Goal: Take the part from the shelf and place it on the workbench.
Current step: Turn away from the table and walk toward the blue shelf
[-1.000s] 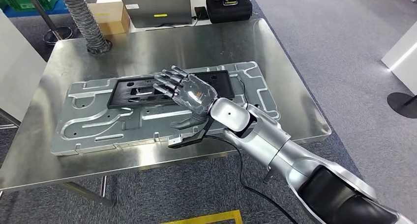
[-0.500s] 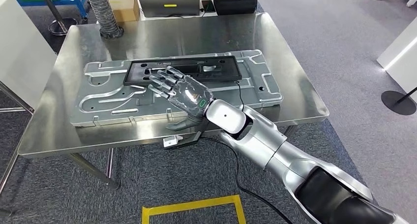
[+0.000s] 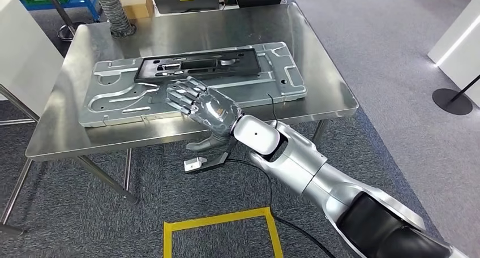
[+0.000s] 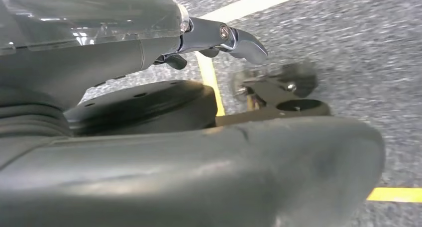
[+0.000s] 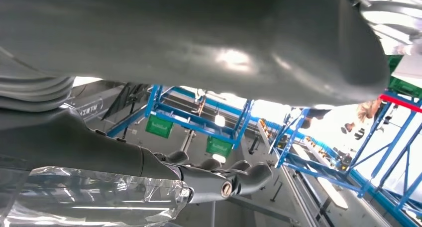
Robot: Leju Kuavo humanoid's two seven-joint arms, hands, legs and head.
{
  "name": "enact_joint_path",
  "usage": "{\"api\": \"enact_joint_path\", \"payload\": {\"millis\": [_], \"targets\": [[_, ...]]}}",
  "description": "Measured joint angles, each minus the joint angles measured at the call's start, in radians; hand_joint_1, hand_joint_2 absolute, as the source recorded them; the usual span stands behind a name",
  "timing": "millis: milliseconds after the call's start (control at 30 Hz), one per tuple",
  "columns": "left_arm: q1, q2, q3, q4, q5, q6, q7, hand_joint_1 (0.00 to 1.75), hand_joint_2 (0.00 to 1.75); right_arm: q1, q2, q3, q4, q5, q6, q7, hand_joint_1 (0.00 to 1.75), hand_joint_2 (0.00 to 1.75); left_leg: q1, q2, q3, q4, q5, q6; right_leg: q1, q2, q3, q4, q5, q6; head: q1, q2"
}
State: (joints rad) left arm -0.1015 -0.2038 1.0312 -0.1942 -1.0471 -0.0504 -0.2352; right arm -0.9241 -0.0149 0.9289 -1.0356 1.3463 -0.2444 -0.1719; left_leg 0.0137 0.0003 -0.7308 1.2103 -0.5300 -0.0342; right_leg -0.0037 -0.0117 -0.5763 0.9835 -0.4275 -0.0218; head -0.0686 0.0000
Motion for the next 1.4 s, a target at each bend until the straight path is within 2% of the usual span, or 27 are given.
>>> {"api": "enact_joint_path", "payload": {"millis": [33,100,167,233,267,333,367,400,500,533,567,600,667,733,767,800,867,900,933,1033,1067,1100,1133,1200,1267,1333,1400], "targets": [[0.000,0.000,0.001,0.000,0.000,0.001,0.000,0.00,0.00,0.001,0.000,0.000,0.001,0.000,-0.002,0.000,0.00,0.00,0.000,0.000,-0.005,0.054,-0.015,-0.003,0.001,0.000,-0.018,0.002,0.014,0.000,0.000,0.000],[0.001,0.000,0.005,0.000,0.000,0.002,-0.001,0.00,0.00,0.003,0.000,-0.003,0.006,0.001,-0.009,0.002,0.00,0.00,0.000,0.000,0.023,0.088,0.019,-0.005,0.001,0.000,-0.057,0.007,0.040,0.004,0.000,0.000],[-0.001,0.001,0.006,0.000,0.000,0.002,-0.001,0.00,0.00,0.003,-0.001,-0.012,0.010,0.001,-0.015,0.006,0.00,0.00,0.000,0.000,0.119,-0.010,0.053,-0.001,0.001,0.000,-0.091,0.016,0.063,0.010,0.000,0.000],[-0.005,0.001,0.006,0.000,-0.003,0.002,-0.001,0.00,0.00,0.003,-0.004,-0.027,0.014,0.001,-0.025,0.012,0.00,0.00,-0.004,-0.002,0.224,-0.153,0.024,0.011,0.003,-0.001,-0.110,0.023,0.083,0.020,0.000,0.000],[-0.007,0.002,0.006,0.000,-0.004,0.002,-0.001,0.00,0.00,0.003,-0.007,-0.036,0.016,0.001,-0.031,0.014,0.00,0.00,-0.008,-0.002,0.251,-0.196,0.006,0.019,0.003,-0.001,-0.113,0.023,0.093,0.025,0.000,0.000],[-0.007,0.000,0.006,0.001,-0.007,0.002,0.000,0.00,0.00,0.006,-0.022,-0.052,0.023,-0.004,-0.043,0.017,0.00,0.00,-0.010,-0.001,0.246,-0.212,0.014,0.036,0.003,-0.002,-0.116,0.016,0.113,0.038,0.000,0.000],[-0.008,0.000,0.006,0.001,-0.008,0.002,0.000,0.00,0.00,0.009,-0.032,-0.059,0.028,-0.011,-0.048,0.016,0.00,0.00,-0.008,0.001,0.237,-0.214,0.027,0.045,0.001,0.000,-0.122,0.020,0.106,0.044,0.000,0.000],[-0.008,-0.001,0.006,0.002,-0.009,0.002,-0.001,0.00,0.00,0.013,-0.046,-0.067,0.034,-0.021,-0.053,0.015,0.00,0.00,-0.006,0.003,0.224,-0.216,0.042,0.054,-0.001,0.003,-0.132,0.038,0.077,0.051,0.000,0.000],[-0.009,-0.003,0.007,0.002,-0.009,0.000,-0.003,0.00,0.00,0.039,-0.089,-0.103,0.060,-0.068,-0.080,0.011,0.00,0.00,-0.004,0.006,0.173,-0.217,0.088,0.067,-0.005,0.008,-0.177,0.205,-0.079,0.069,0.000,0.000],[-0.009,-0.003,0.007,0.002,-0.009,-0.001,-0.003,0.00,0.00,0.055,-0.103,-0.117,0.073,-0.086,-0.092,0.009,0.00,0.00,-0.004,0.006,0.155,-0.216,0.102,0.067,-0.006,0.008,-0.185,0.269,-0.104,0.073,0.000,0.000],[-0.009,-0.003,0.007,0.002,-0.009,-0.002,-0.003,0.00,0.00,0.075,-0.116,-0.133,0.090,-0.106,-0.103,0.007,0.00,0.00,-0.004,0.005,0.137,-0.215,0.116,0.066,-0.007,0.008,-0.182,0.312,-0.102,0.076,0.000,0.000],[-0.008,-0.003,0.007,0.002,-0.009,-0.003,-0.002,0.00,0.00,0.097,-0.127,-0.152,0.108,-0.129,-0.114,0.004,0.00,0.00,-0.004,0.005,0.120,-0.214,0.128,0.065,-0.008,0.008,-0.164,0.322,-0.080,0.077,0.000,0.000],[-0.009,-0.003,0.008,0.002,-0.007,-0.003,-0.002,0.00,0.00,0.143,-0.146,-0.202,0.152,-0.181,-0.141,-0.015,0.00,0.00,-0.005,0.005,0.091,-0.211,0.151,0.060,-0.009,0.008,-0.072,0.235,-0.040,0.070,0.000,0.000],[-0.009,-0.004,0.009,0.002,-0.005,-0.003,-0.002,0.00,0.00,0.183,-0.160,-0.266,0.204,-0.244,-0.169,-0.044,0.00,0.00,-0.008,0.005,0.073,-0.207,0.169,0.052,-0.004,0.007,0.046,0.081,-0.063,0.058,0.000,0.000],[-0.009,-0.004,0.011,0.002,-0.004,-0.003,-0.002,0.00,0.00,0.204,-0.166,-0.302,0.233,-0.282,-0.180,-0.058,0.00,0.00,-0.009,0.005,0.070,-0.207,0.178,0.047,-0.001,0.006,0.083,0.027,-0.081,0.052,0.000,0.000],[-0.008,-0.005,0.012,0.002,-0.004,-0.002,-0.002,0.00,0.00,0.230,-0.174,-0.341,0.265,-0.324,-0.187,-0.071,0.00,0.00,-0.009,0.005,0.068,-0.208,0.187,0.042,0.003,0.004,0.099,-0.002,-0.089,0.047,0.000,0.000],[-0.003,-0.005,0.014,0.002,-0.005,0.001,0.000,0.00,0.00,0.292,-0.190,-0.425,0.335,-0.409,-0.201,-0.102,0.00,0.00,-0.007,0.002,0.065,-0.211,0.198,0.031,0.003,-0.004,0.094,-0.013,-0.076,0.033,0.000,0.000],[0.000,-0.004,0.014,0.002,-0.006,0.003,0.003,0.00,0.00,0.325,-0.196,-0.468,0.370,-0.449,-0.207,-0.115,0.00,0.00,-0.006,0.001,0.059,-0.201,0.181,0.027,0.001,-0.008,0.087,-0.015,-0.065,0.025,0.000,0.000],[0.003,-0.004,0.014,0.002,-0.008,0.005,0.006,0.00,0.00,0.360,-0.202,-0.512,0.403,-0.491,-0.209,-0.124,0.00,0.00,-0.005,0.000,0.047,-0.169,0.140,0.023,-0.001,-0.011,0.075,-0.018,-0.052,0.018,0.000,0.000],[0.008,-0.003,0.014,0.002,-0.018,0.010,0.019,0.00,0.00,0.470,-0.209,-0.651,0.501,-0.630,-0.158,-0.139,0.00,0.00,-0.002,0.001,0.007,0.016,-0.015,0.015,-0.001,-0.015,0.028,-0.018,-0.016,0.010,0.000,0.000],[0.009,-0.003,0.014,0.002,-0.021,0.012,0.022,0.00,0.00,0.508,-0.208,-0.697,0.532,-0.672,-0.124,-0.137,0.00,0.00,-0.002,0.001,0.006,0.068,-0.027,0.014,0.000,-0.016,0.012,-0.016,-0.005,0.011,0.000,0.000],[0.009,-0.003,0.014,0.002,-0.025,0.013,0.025,0.00,0.00,0.547,-0.205,-0.742,0.564,-0.710,-0.088,-0.127,0.00,0.00,-0.002,0.001,0.018,0.095,-0.014,0.014,0.000,-0.018,-0.005,-0.013,0.006,0.012,0.000,0.000],[0.009,-0.002,0.014,0.002,-0.029,0.014,0.027,0.00,0.00,0.583,-0.199,-0.785,0.595,-0.744,-0.053,-0.113,0.00,0.00,-0.002,0.000,0.047,0.087,0.014,0.017,0.001,-0.019,-0.021,-0.009,0.015,0.014,0.000,0.000],[0.007,-0.002,0.014,0.002,-0.037,0.015,0.030,0.00,0.00,0.647,-0.179,-0.864,0.647,-0.808,0.010,-0.075,0.00,0.00,-0.007,-0.003,0.153,-0.024,0.047,0.028,0.002,-0.018,-0.049,0.001,0.031,0.018,0.000,0.000],[0.000,-0.001,0.012,0.002,-0.045,0.016,0.030,0.00,0.00,0.699,-0.149,-0.938,0.689,-0.877,0.062,-0.036,0.00,0.00,-0.012,-0.006,0.259,-0.173,0.014,0.040,0.003,-0.015,-0.065,0.010,0.047,0.026,0.000,0.000],[-0.005,0.000,0.010,0.002,-0.056,0.012,0.030,0.00,0.00,0.747,-0.115,-1.013,0.726,-0.948,0.106,-0.002,0.00,0.00,-0.015,-0.006,0.292,-0.242,-0.008,0.048,0.003,-0.014,-0.072,0.009,0.066,0.038,0.000,0.000],[-0.008,0.000,0.003,0.002,-0.070,0.007,0.033,0.00,0.00,0.790,-0.081,-1.081,0.758,-1.006,0.142,0.025,0.00,0.00,-0.012,-0.002,0.278,-0.250,0.009,0.060,-0.001,-0.008,-0.080,0.015,0.057,0.049,0.000,0.000]]}}
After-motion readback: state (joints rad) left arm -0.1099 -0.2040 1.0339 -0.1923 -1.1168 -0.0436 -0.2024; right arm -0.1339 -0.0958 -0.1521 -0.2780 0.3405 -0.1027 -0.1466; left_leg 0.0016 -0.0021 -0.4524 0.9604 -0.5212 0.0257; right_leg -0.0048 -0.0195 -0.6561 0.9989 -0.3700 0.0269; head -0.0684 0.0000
